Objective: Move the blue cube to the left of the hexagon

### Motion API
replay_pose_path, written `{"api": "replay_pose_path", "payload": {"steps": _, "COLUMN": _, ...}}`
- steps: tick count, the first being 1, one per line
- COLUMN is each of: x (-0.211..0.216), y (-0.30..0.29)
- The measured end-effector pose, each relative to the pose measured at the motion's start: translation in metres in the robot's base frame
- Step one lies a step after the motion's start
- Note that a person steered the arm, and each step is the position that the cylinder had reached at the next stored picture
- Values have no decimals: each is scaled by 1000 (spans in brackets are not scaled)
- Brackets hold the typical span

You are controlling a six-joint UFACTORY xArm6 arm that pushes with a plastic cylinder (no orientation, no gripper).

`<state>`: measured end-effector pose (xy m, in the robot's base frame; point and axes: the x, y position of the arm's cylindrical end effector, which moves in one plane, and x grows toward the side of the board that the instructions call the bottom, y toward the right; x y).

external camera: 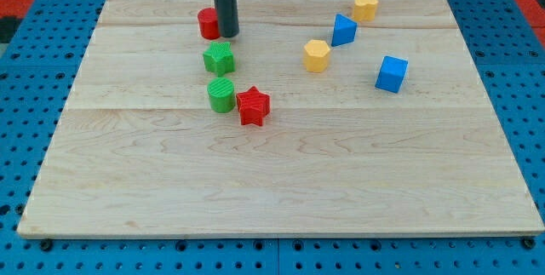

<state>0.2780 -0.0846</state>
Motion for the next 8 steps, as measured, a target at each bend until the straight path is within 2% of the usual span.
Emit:
{"api": "replay_pose_path", "payload": {"steps": 1, "x": -11, "y": -35}}
{"api": "replay_pose_path", "payload": {"steps": 2, "x": 29, "y": -34}}
{"api": "replay_pose_path", "payload": {"steps": 3, "x": 65, "y": -58}}
{"api": "replay_pose_path", "payload": {"steps": 4, "x": 99, "y": -27}}
{"api": "replay_pose_path", "payload": {"steps": 5, "x": 100, "y": 27}}
{"api": "replay_pose_path", "payload": {"steps": 6, "x": 116, "y": 31}}
{"api": "replay_pose_path", "payload": {"steps": 8, "x": 186, "y": 34}}
